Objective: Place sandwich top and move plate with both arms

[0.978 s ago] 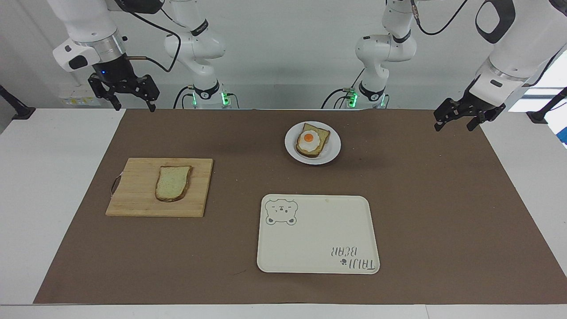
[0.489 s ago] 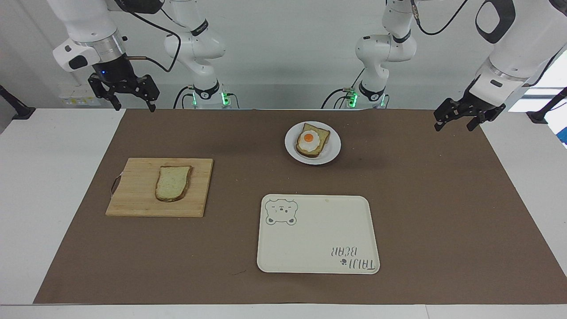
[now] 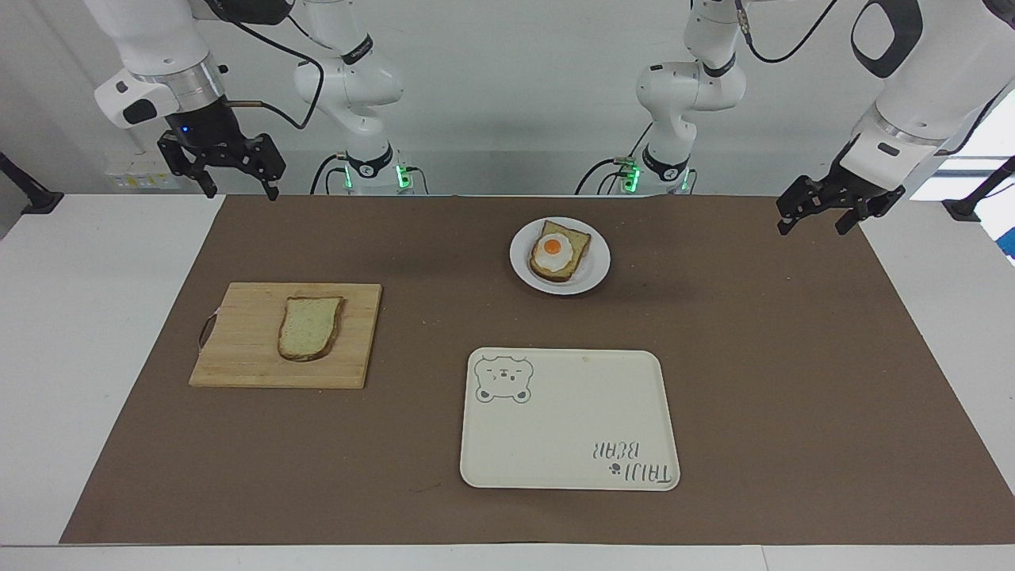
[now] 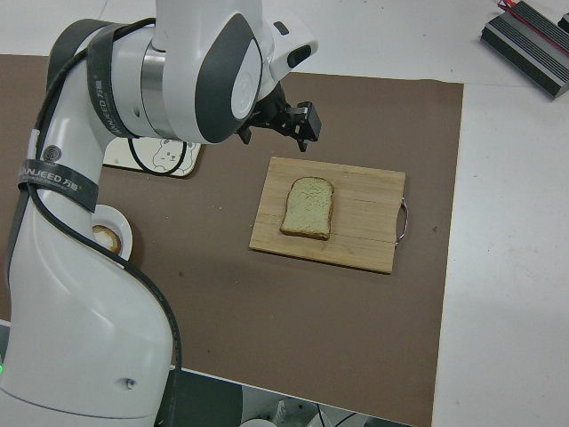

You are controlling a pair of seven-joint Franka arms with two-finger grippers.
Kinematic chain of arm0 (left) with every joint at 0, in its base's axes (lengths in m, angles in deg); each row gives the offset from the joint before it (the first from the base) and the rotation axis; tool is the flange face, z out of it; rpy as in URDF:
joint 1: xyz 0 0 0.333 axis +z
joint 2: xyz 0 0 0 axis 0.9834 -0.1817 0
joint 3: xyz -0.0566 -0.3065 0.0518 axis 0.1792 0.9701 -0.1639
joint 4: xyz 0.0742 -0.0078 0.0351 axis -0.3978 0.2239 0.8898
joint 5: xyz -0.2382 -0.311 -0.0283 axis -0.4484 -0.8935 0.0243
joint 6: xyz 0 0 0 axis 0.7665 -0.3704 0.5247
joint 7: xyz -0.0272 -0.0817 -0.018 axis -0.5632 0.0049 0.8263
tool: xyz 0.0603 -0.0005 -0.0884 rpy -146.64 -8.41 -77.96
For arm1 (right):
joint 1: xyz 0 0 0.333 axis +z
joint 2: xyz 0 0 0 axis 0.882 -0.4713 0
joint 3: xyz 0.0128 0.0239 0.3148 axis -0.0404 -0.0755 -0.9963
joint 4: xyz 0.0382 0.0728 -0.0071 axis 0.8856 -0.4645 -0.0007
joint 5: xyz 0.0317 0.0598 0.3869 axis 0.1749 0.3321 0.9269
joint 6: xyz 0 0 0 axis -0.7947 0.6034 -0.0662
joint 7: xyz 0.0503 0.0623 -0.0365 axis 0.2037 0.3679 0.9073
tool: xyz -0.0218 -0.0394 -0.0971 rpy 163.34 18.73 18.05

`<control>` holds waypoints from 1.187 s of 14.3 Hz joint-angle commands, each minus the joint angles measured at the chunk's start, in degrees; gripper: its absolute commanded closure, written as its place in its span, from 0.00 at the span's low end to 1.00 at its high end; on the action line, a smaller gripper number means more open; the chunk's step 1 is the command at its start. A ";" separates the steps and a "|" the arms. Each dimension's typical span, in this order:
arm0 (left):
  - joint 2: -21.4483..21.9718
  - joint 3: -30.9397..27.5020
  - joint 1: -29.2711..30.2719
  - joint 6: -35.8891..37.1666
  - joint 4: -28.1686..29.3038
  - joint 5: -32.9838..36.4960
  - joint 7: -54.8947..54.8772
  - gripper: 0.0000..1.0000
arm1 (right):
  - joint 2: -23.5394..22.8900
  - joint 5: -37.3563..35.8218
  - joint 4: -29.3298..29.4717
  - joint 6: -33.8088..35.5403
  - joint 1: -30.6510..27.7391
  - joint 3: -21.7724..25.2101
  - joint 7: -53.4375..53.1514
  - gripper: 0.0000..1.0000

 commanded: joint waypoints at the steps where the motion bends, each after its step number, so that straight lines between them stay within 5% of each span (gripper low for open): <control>1: 1.55 0.11 0.28 0.07 1.62 0.28 -0.55 0.00 | 0.72 0.37 -0.66 -0.10 -0.79 -0.31 1.27 0.00; 15: 1.55 0.11 0.28 0.07 1.62 0.28 -0.55 0.00 | 1.33 0.37 -2.50 -0.53 -1.14 0.13 1.54 0.00; 17: 1.55 0.11 0.28 0.07 1.62 0.28 -0.55 0.00 | 1.16 0.37 -5.21 -5.51 -1.93 0.31 1.54 0.00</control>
